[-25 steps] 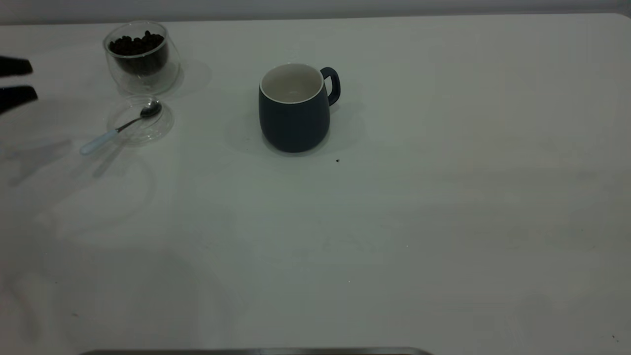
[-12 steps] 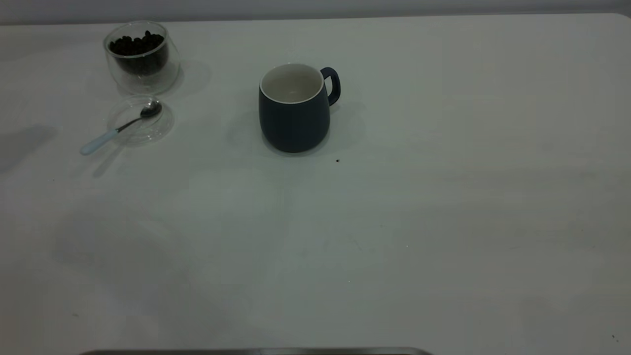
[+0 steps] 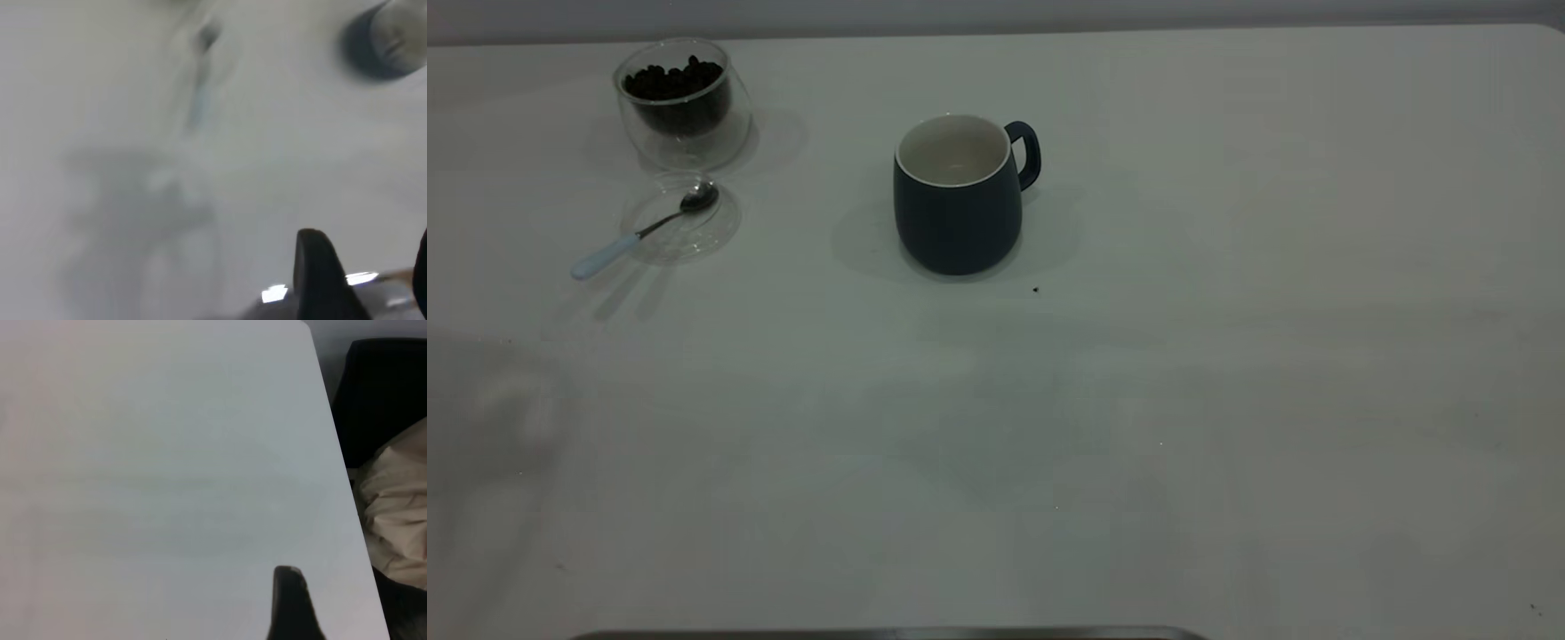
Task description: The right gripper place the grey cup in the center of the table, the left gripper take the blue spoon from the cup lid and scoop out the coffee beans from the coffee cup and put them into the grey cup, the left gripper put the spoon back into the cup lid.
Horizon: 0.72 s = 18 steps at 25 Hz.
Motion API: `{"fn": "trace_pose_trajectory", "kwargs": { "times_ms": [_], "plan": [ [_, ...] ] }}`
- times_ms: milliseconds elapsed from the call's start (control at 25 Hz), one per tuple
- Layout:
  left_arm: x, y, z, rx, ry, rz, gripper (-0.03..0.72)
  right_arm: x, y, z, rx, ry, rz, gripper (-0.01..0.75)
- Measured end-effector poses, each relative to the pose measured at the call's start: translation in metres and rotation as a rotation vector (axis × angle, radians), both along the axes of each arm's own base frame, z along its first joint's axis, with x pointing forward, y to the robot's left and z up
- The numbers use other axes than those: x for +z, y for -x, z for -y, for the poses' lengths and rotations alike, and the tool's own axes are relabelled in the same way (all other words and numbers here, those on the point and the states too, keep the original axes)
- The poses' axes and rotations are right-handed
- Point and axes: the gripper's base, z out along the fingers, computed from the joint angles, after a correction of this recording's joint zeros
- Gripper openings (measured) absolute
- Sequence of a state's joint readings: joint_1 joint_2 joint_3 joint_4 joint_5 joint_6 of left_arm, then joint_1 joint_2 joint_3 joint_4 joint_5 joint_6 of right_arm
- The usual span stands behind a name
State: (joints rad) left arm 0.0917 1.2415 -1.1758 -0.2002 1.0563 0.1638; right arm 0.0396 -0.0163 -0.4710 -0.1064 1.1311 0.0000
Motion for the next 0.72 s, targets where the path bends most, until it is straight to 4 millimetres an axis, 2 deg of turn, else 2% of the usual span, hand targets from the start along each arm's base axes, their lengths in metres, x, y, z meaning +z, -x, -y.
{"fn": "trace_pose_trajectory", "kwargs": {
  "times_ms": [80, 200, 360, 520, 720],
  "plan": [
    [0.007, 0.018, 0.001, 0.082, -0.028, -0.03, 0.405, 0.0, 0.0, 0.0, 0.0, 0.0, 0.0, 0.453],
    [0.012, 0.044, 0.005, 0.095, -0.039, -0.029, 0.405, 0.0, 0.0, 0.001, -0.007, 0.011, 0.0, 0.453],
    [0.005, 0.077, 0.006, 0.092, -0.044, -0.009, 0.405, 0.0, 0.0, 0.002, -0.005, 0.016, 0.001, 0.453],
    [-0.021, 0.112, 0.007, 0.092, -0.049, -0.032, 0.405, 0.0, 0.0, 0.002, 0.0, 0.016, 0.001, 0.453],
    [-0.073, 0.149, 0.008, 0.064, -0.081, -0.061, 0.405, 0.0, 0.0, 0.002, 0.0, 0.016, 0.001, 0.453]
  ]
}}
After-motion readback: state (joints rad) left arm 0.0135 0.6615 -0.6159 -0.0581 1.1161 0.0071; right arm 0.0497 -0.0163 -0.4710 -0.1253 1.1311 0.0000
